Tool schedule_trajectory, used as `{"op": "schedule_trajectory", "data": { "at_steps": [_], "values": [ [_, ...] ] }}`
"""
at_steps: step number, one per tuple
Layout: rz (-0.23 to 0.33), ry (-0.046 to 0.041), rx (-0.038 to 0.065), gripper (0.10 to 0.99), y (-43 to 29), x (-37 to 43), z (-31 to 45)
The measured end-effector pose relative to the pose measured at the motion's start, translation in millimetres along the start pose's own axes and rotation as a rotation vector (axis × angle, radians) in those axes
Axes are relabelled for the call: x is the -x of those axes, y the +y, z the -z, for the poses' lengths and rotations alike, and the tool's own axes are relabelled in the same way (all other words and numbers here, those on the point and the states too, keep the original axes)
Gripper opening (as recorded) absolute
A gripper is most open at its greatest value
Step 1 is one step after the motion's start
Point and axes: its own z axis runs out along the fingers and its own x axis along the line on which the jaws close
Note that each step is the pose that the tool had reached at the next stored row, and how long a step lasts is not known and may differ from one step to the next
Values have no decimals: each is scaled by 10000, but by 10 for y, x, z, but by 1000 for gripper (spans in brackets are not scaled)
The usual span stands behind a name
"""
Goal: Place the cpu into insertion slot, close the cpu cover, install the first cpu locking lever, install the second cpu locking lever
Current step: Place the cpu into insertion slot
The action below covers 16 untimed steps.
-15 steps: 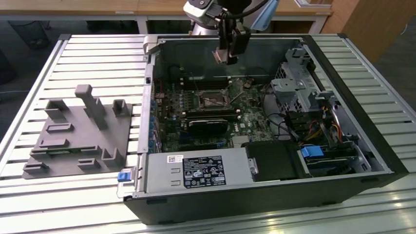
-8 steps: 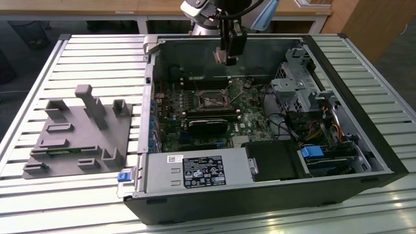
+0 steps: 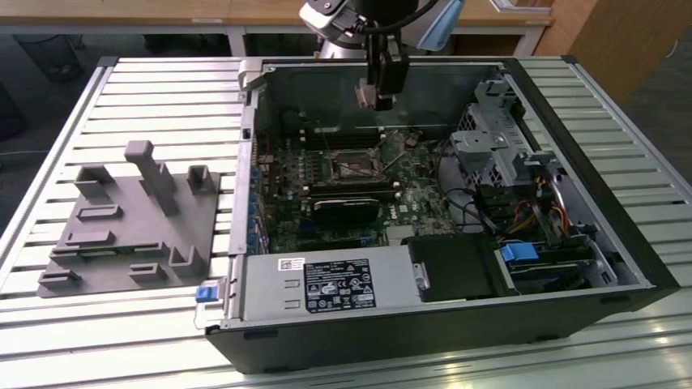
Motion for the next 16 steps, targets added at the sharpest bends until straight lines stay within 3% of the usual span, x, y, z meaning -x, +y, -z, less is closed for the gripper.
{"op": "schedule_trajectory", "data": {
  "at_steps": [16],
  "values": [
    [-7, -5, -5, 541, -6, 1, -69]
  ]
}}
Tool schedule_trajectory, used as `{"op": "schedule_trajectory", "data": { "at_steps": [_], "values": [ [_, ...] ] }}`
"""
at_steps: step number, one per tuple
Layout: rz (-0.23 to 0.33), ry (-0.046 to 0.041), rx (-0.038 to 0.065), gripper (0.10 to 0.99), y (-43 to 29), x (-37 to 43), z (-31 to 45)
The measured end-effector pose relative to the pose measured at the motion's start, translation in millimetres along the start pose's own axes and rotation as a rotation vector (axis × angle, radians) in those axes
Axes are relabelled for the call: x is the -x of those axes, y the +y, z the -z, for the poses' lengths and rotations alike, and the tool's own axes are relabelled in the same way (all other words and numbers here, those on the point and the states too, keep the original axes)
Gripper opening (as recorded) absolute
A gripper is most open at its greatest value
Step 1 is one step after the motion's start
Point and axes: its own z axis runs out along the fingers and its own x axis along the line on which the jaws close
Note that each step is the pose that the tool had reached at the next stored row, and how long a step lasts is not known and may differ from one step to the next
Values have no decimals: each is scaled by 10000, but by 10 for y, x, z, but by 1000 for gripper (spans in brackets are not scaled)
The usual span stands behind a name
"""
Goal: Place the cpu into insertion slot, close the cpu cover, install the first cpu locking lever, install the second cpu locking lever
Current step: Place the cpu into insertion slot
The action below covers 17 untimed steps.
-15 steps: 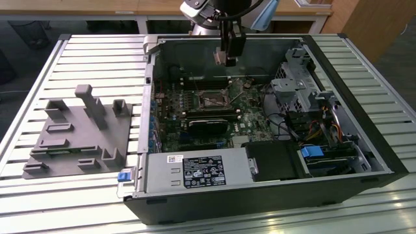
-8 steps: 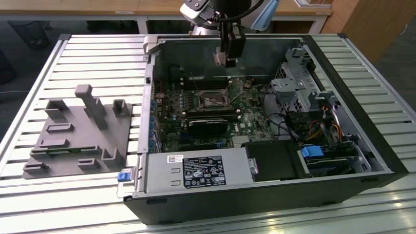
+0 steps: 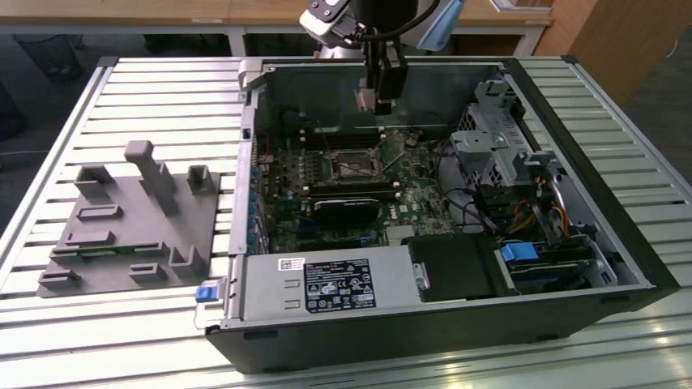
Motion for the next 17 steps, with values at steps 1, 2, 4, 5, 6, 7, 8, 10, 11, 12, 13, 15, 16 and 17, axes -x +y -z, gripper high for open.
{"op": "schedule_trajectory", "data": {
  "at_steps": [1, 2, 4, 5, 6, 7, 8, 10, 11, 12, 13, 15, 16, 17],
  "values": [
    [0, 1, 0, 541, -1, 0, -6],
    [0, 0, 0, 541, -1, 0, -13],
    [0, -2, 0, 541, -2, 1, -27],
    [1, -6, 0, 541, -3, 1, -34],
    [1, -11, 0, 541, -3, 1, -41],
    [2, -13, -1, 541, -4, 1, -47],
    [2, -15, 0, 541, -4, 1, -53],
    [2, -24, -1, 541, -6, 1, -67],
    [3, -28, -2, 541, -6, 1, -74],
    [3, -29, -2, 541, -7, 1, -78],
    [3, -29, -2, 541, -7, 1, -82],
    [3, -29, -1, 541, -8, 2, -88],
    [3, -29, -1, 541, -8, 2, -92],
    [3, -29, -1, 541, -8, 2, -95]
  ]
}}
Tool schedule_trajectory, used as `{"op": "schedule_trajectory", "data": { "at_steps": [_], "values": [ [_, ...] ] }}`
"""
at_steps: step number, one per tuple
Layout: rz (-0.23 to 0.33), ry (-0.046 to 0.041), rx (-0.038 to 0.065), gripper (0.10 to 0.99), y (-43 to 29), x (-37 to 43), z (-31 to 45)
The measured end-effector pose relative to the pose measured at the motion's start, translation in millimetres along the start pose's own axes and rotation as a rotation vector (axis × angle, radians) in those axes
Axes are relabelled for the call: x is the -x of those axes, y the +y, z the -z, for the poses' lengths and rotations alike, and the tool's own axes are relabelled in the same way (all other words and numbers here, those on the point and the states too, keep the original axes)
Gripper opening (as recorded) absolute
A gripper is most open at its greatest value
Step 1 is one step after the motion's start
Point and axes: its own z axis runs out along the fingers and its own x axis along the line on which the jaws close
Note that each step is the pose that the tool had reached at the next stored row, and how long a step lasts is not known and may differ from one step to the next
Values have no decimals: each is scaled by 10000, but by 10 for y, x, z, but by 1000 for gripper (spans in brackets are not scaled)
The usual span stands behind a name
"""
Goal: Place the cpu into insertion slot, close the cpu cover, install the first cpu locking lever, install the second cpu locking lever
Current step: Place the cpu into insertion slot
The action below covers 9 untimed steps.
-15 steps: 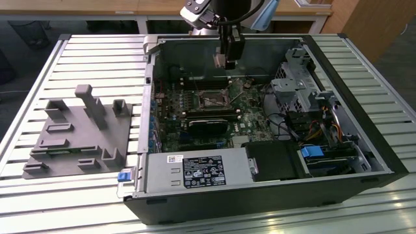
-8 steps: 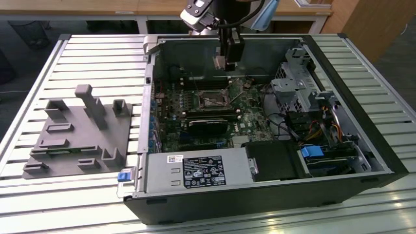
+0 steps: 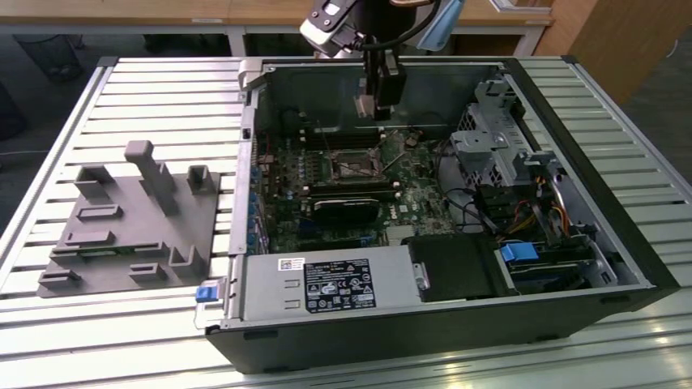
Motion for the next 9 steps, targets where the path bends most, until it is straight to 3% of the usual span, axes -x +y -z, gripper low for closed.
{"op": "schedule_trajectory", "data": {
  "at_steps": [9],
  "values": [
    [0, 0, 0, 541, -2, 0, -28]
  ]
}}
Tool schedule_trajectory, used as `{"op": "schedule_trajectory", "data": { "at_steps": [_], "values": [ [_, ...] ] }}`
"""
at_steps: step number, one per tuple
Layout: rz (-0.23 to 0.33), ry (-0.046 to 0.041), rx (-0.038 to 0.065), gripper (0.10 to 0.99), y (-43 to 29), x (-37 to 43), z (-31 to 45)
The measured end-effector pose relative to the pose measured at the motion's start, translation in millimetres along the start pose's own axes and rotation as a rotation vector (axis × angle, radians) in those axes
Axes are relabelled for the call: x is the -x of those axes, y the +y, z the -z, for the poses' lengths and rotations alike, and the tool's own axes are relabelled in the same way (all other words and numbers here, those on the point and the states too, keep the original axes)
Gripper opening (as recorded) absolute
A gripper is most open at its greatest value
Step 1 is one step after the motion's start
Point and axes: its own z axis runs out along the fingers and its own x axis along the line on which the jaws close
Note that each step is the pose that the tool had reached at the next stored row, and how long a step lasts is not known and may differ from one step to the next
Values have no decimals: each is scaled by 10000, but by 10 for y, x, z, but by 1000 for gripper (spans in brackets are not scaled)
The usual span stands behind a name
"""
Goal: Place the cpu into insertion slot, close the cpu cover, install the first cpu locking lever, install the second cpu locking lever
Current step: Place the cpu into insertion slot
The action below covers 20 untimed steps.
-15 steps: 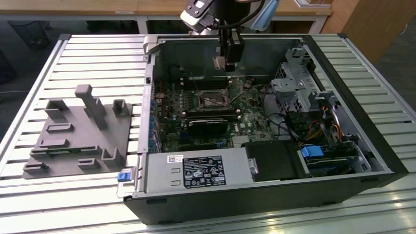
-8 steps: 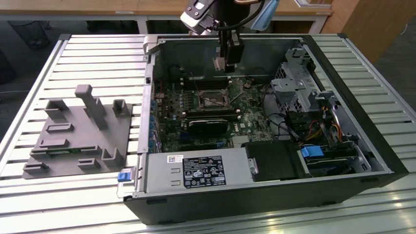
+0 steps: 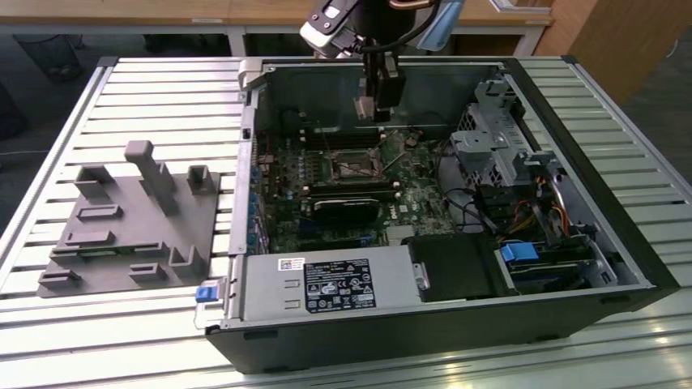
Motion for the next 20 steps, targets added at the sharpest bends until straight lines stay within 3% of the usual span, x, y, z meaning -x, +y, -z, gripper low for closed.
{"op": "schedule_trajectory", "data": {
  "at_steps": [20],
  "values": [
    [0, 0, 0, 541, -7, 1, -79]
  ]
}}
